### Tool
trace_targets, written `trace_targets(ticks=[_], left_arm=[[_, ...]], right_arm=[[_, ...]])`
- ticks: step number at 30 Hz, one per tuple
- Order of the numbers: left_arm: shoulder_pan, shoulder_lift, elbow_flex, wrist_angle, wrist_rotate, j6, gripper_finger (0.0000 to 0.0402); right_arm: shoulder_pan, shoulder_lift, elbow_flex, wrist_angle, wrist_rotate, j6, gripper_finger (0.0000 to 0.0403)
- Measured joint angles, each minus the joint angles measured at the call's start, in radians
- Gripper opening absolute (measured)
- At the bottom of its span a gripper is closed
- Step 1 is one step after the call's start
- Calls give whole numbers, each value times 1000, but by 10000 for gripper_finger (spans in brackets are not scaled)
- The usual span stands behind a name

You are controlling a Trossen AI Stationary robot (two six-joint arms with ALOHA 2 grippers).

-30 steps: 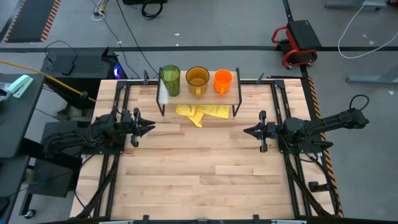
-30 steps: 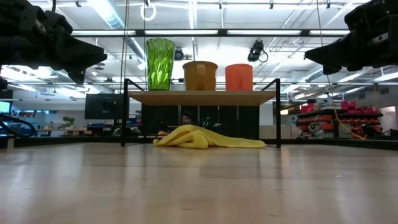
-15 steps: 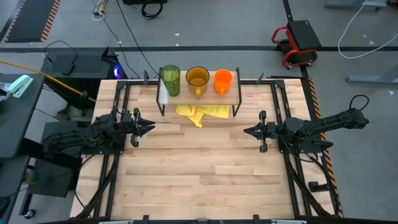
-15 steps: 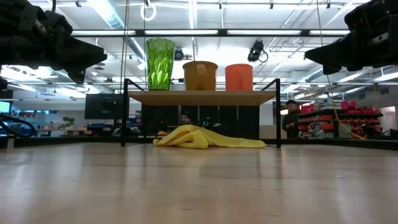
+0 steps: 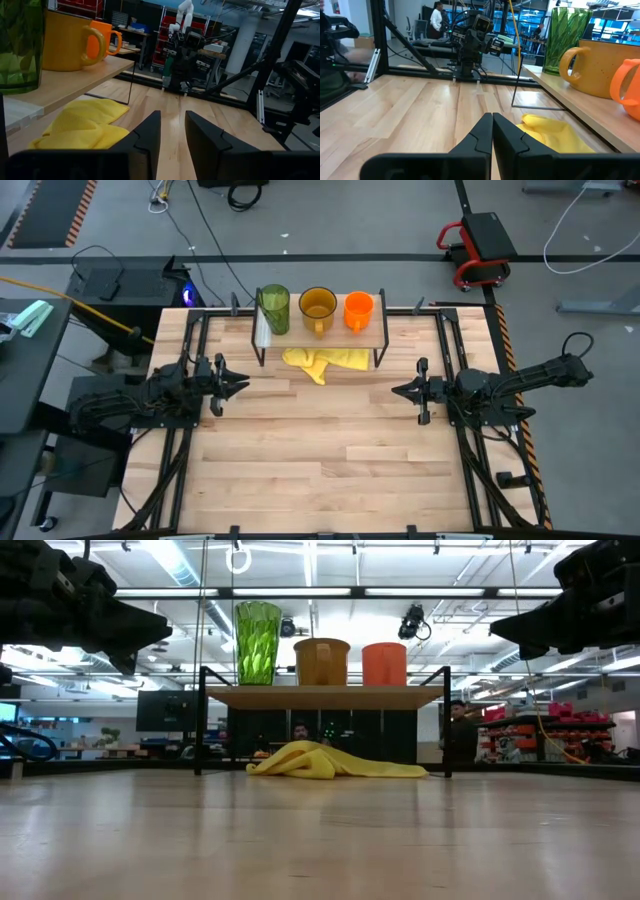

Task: Stack small to large cups/mugs on shelf
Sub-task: Return to Home Position

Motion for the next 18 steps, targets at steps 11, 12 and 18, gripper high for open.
trace_targets(ticks=[11,12,18], left_arm=[[0,0,0,0,0,1,90],[0,0,0,0,0,1,90],[0,0,0,0,0,0,94]], right_arm=[[0,0,0,0,0,0,18],[0,0,0,0,0,0,18],[0,0,0,0,0,0,18]])
